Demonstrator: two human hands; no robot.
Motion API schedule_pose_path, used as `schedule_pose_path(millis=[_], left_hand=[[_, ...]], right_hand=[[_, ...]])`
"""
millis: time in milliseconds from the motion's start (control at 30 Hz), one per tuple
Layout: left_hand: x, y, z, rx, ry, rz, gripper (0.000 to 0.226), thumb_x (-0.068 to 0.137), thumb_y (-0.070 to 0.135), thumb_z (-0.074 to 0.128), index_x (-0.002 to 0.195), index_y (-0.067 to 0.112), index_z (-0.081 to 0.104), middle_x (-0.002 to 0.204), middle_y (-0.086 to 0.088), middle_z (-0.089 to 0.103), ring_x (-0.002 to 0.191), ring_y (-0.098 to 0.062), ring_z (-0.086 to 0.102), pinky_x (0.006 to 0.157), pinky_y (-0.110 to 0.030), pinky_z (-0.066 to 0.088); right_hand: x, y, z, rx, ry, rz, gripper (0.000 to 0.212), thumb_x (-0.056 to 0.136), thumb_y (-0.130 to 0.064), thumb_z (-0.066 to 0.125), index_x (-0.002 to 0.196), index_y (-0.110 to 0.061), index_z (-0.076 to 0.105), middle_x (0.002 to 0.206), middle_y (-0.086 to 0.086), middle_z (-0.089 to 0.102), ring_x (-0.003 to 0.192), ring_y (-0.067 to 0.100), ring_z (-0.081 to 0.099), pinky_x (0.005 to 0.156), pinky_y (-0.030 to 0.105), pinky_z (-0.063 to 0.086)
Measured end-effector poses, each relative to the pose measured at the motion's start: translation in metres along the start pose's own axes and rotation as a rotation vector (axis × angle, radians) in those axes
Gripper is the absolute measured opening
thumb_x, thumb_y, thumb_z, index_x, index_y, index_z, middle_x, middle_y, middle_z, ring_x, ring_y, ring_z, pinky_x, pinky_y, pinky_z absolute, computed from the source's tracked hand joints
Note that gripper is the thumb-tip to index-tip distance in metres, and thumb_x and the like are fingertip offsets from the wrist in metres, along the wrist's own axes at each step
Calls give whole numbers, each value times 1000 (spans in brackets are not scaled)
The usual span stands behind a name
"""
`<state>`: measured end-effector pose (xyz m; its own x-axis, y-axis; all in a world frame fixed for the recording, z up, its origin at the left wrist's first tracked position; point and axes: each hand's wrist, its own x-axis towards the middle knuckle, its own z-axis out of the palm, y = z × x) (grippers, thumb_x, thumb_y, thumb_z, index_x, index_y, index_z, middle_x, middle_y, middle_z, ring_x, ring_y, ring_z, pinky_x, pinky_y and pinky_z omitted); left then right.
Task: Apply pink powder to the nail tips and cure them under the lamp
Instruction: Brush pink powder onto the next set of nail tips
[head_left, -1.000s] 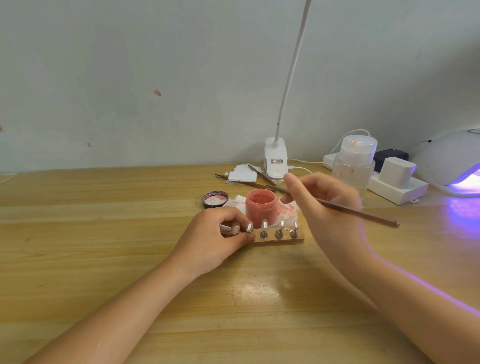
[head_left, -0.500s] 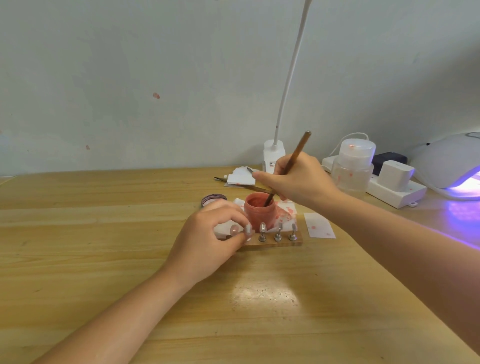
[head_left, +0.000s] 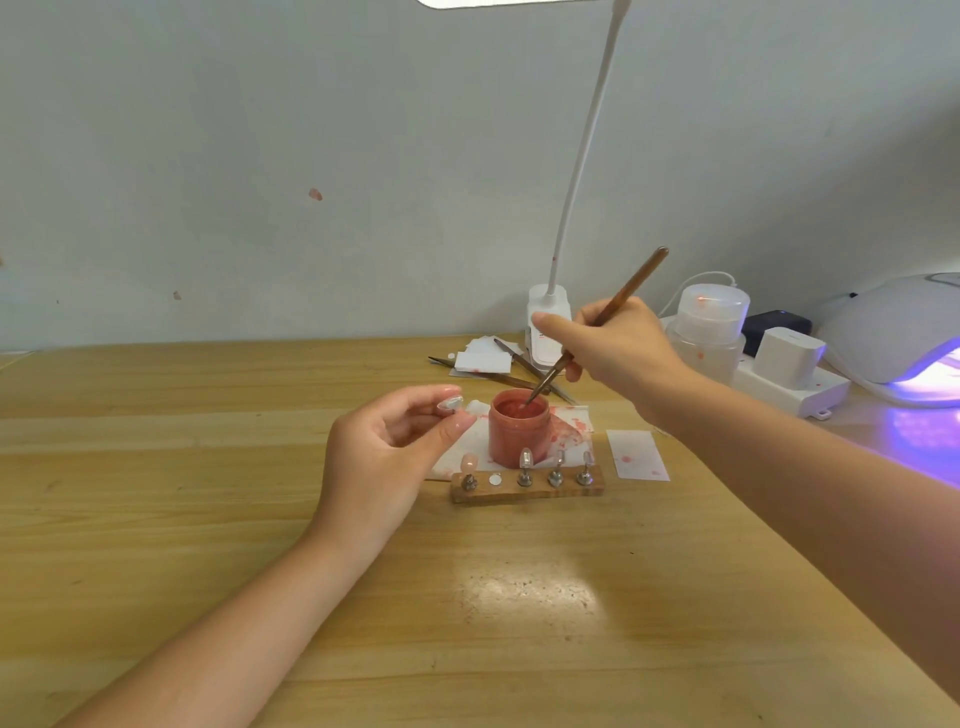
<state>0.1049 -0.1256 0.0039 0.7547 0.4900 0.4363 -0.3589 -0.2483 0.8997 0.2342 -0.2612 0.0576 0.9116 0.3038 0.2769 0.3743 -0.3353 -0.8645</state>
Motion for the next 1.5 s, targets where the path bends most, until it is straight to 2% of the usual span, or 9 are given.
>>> schedule_pose_path(millis=[333,500,700,833,933,1067,1133,1333,1500], left_hand=[[-1,-3,2,-45,-53,-79,20,78,-1,63,76,17,72,84,3,68,69,0,63,54,-12,49],[1,-4,-2,74,18,53,19,78,5,66,81,24,71,88,4,67,74,-1,60,63,-12,47],[0,-3,-2,167,15,95,16,74,10,71,70,26,70,83,8,70,71,2,58,53,-10,34],[-4,0,0,187,-23,113,25,71,13,72,67,37,68,79,17,70,68,2,57,60,-15,36],[-5,-1,1,200,-49,131,27,71,11,74,67,37,69,78,14,69,62,-2,51,62,-21,39],[-4,-4,1,221,-88,173,21,71,7,73,73,28,71,77,6,69,56,-2,44,58,-14,38],[-3,-5,1,228,-112,190,18,72,5,73,75,23,72,79,4,69,56,-3,42,57,-11,36],[-4,-4,1,240,-131,225,20,72,4,72,74,24,71,79,6,67,54,-6,40,57,-9,36],[-3,-6,2,262,-123,251,18,72,7,72,81,22,71,79,2,67,60,-28,44,57,-10,35]], right_hand=[[-3,8,-10,73,9,90,46,86,-31,62,47,-13,45,32,-6,48,28,-1,38,49,20,27],[-2,11,-15,72,37,85,44,86,-29,61,48,-13,47,33,-6,49,29,-2,38,50,21,29],[-6,12,-22,138,143,39,40,87,-34,59,57,-7,53,34,-6,50,33,-2,43,53,22,34],[-29,10,-17,275,167,-51,44,91,-41,52,65,-6,54,45,-1,61,38,3,48,53,20,43],[-54,11,-6,426,137,-196,38,94,-33,46,68,-7,57,52,4,64,43,5,54,47,12,43],[-80,24,9,198,130,-546,29,95,-29,50,72,-20,63,69,-12,63,66,3,58,63,20,44],[-88,28,14,93,156,-670,28,92,-24,48,72,-16,66,76,-16,62,74,4,59,67,23,44],[-96,32,16,160,102,-713,45,94,-27,39,64,-4,64,66,-8,60,66,13,58,63,32,45],[-94,32,19,13,150,-782,40,94,-29,42,74,-8,69,73,-5,66,72,15,62,65,26,46]])
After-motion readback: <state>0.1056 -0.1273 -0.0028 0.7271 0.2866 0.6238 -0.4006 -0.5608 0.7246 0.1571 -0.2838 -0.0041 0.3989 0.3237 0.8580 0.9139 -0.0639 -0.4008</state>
